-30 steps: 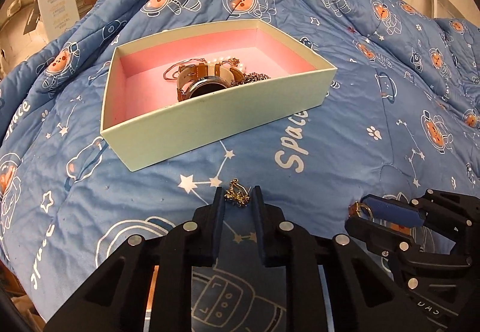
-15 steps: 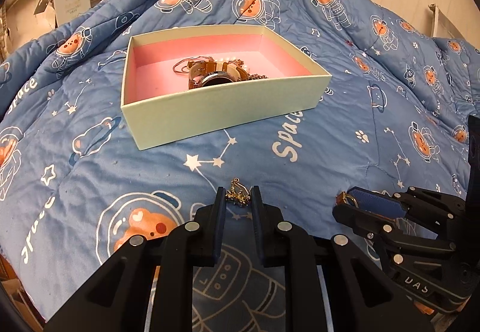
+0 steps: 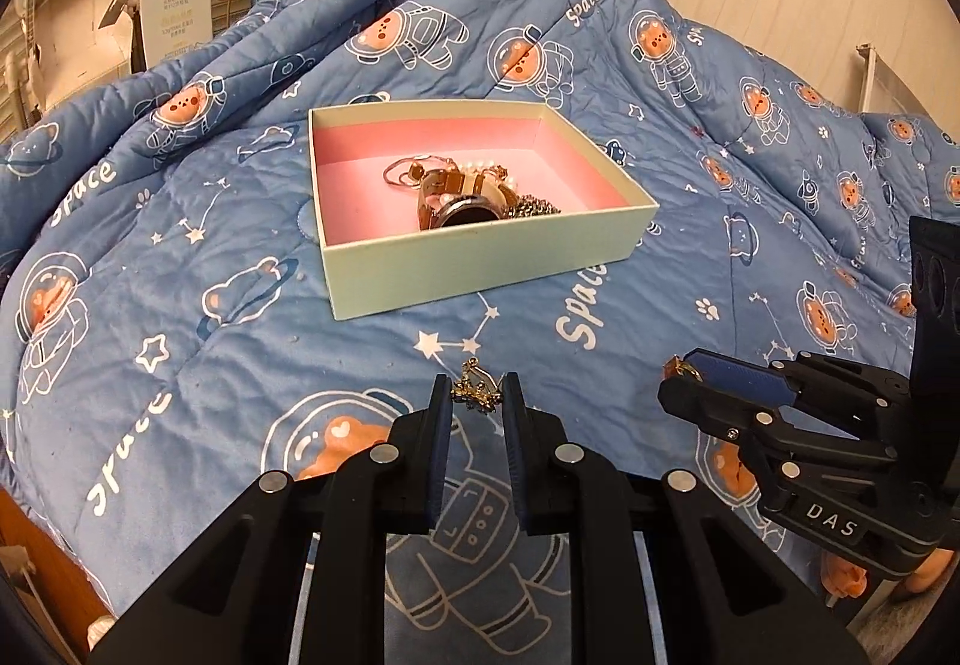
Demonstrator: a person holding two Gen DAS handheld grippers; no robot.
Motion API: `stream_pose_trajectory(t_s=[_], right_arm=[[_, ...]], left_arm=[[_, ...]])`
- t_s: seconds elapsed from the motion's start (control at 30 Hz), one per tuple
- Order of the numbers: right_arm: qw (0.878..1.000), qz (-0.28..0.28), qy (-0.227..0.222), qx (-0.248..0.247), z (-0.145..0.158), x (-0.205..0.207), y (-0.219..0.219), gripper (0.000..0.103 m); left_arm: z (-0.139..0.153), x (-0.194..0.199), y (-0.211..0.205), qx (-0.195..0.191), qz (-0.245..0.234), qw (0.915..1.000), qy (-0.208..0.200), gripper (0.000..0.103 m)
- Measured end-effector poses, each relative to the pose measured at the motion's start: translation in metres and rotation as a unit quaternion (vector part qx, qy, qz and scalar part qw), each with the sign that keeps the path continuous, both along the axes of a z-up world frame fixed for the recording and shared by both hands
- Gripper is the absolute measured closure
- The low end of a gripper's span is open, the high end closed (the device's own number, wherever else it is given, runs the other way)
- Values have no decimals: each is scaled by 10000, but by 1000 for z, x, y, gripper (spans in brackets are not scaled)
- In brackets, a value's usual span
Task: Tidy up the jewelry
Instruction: 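Carry the ring and star charm with both tools into the pink box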
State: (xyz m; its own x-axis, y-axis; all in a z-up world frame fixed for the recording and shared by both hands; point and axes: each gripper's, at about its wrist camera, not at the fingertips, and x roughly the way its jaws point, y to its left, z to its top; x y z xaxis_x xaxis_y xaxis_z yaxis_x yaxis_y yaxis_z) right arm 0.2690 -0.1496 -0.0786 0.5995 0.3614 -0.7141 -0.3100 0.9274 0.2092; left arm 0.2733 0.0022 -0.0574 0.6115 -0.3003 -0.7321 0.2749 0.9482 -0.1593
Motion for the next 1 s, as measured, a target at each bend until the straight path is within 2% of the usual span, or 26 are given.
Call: stream_pose_trajectory(t_s=[0.47,0.67,1.0], right_arm=[[9984,430,-360,35,44,50,18,78],[9979,468,-421,-175,49,71,25,78],[9989,355,-174,-232,44,120,26,78]], left_arm=[[32,37,-2,176,-99,9994,-278,87],[34,60,0,177,-73,9996,-206,87],[31,102,1,296,-1,9996,-40,87]])
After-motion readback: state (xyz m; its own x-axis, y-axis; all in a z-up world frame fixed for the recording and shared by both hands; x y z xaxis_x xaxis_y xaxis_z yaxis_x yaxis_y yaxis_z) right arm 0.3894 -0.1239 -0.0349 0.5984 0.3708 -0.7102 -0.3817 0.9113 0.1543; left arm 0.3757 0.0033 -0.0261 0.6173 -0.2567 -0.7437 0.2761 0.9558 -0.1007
